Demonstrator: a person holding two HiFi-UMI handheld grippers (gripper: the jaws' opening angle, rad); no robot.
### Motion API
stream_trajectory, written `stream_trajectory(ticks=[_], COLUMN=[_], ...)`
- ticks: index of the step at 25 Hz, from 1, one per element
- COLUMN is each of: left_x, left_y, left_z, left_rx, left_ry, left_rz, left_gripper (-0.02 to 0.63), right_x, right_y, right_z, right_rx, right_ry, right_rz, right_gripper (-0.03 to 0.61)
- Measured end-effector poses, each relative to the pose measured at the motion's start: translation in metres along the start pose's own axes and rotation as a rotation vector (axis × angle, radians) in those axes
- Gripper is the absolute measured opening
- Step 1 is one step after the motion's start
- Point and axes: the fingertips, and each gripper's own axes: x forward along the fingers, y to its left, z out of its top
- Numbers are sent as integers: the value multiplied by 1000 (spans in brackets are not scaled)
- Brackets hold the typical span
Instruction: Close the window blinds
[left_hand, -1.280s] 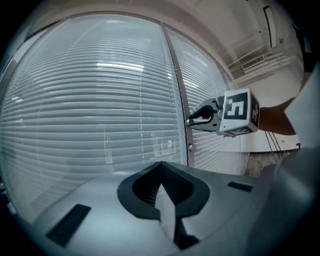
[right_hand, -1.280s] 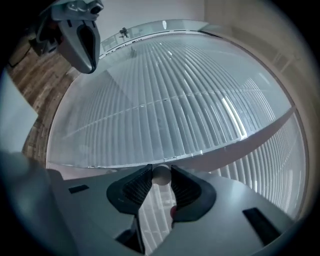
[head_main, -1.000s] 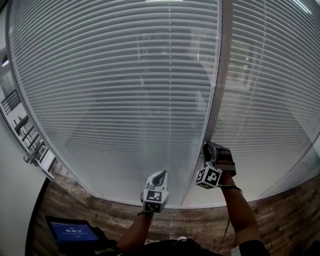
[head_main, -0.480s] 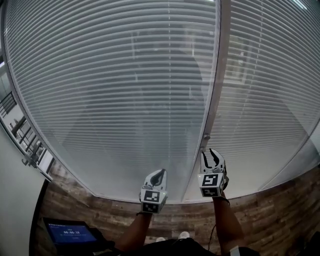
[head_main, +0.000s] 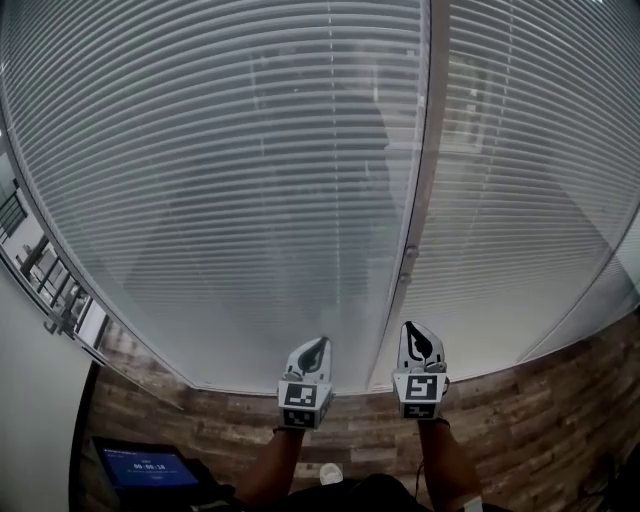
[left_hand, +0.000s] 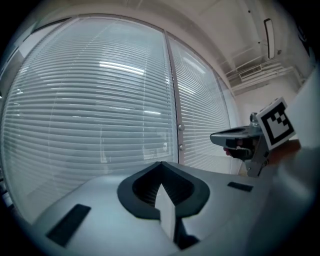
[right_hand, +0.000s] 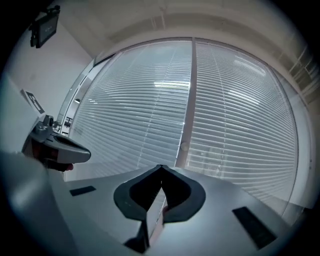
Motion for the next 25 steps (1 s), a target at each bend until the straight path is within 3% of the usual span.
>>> stream_trajectory(ticks=[7, 11, 15, 25], left_x=[-20, -39, -62, -140], left_y=[-19, -43, -64, -128], left_z=[12, 8, -9, -18], left_rx=[-18, -14, 0, -25], left_ry=[-33, -37, -11, -26], left_rz=[39, 63, 93, 132], left_gripper=[0, 0, 0, 0], right_x=[-35, -68, -108, -203], right_y=[0, 4, 5, 10], right_z=[-10, -18, -39, -53], right_rx=[56, 142, 45, 148], right_ry=[31, 45, 25, 3], right_rz=[20, 45, 71, 130], right_gripper=[5, 3, 5, 3])
